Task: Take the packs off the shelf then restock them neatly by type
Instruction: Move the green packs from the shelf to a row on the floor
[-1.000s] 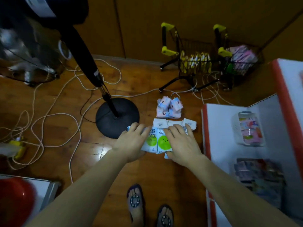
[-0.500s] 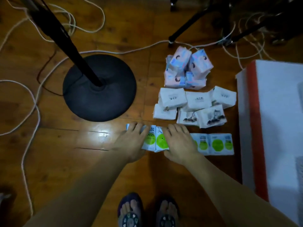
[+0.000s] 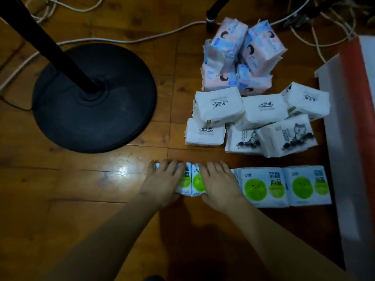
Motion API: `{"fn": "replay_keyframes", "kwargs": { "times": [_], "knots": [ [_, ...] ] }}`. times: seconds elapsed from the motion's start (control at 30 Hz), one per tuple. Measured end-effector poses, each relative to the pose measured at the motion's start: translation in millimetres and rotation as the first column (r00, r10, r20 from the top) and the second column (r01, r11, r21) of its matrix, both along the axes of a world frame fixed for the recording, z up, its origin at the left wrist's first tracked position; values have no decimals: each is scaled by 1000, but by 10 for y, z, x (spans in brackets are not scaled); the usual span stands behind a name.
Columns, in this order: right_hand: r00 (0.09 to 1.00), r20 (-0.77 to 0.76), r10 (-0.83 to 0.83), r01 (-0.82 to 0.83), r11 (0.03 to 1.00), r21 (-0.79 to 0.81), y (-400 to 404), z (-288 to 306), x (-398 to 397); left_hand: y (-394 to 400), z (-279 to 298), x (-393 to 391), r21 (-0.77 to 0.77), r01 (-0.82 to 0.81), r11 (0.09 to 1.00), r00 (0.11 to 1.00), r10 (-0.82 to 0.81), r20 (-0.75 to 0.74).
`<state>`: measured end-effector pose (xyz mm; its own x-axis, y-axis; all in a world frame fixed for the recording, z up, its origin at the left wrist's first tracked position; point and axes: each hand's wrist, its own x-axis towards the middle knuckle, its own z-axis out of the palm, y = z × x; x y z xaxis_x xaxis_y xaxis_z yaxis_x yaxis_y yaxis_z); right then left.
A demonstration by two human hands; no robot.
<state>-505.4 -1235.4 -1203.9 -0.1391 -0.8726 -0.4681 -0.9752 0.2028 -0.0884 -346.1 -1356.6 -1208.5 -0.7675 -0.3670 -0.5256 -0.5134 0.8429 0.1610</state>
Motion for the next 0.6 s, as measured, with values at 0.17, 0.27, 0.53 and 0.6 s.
{"fn": "replay_keyframes", "kwargs": {
  "times": [0.17, 0.27, 0.53, 0.6],
  "knots": [
    [999, -23, 47, -46, 999, 22, -3, 371, 13, 3, 387, -9, 6, 3, 1000, 998, -3, 57],
    [1000, -5, 18, -18, 1000, 7, -28, 923, 16, 4, 977, -33, -17, -60, 998, 997, 60, 40],
    [993, -65, -96, 83, 978, -189, -34, 3452, -142, 6, 3485, -163, -94, -140, 986, 964, 114, -238],
    [990, -73, -123, 101, 963, -249, -40, 4198, -192, 27, 4206, -228, -130, -156, 979, 951, 114, -287]
  ]
}}
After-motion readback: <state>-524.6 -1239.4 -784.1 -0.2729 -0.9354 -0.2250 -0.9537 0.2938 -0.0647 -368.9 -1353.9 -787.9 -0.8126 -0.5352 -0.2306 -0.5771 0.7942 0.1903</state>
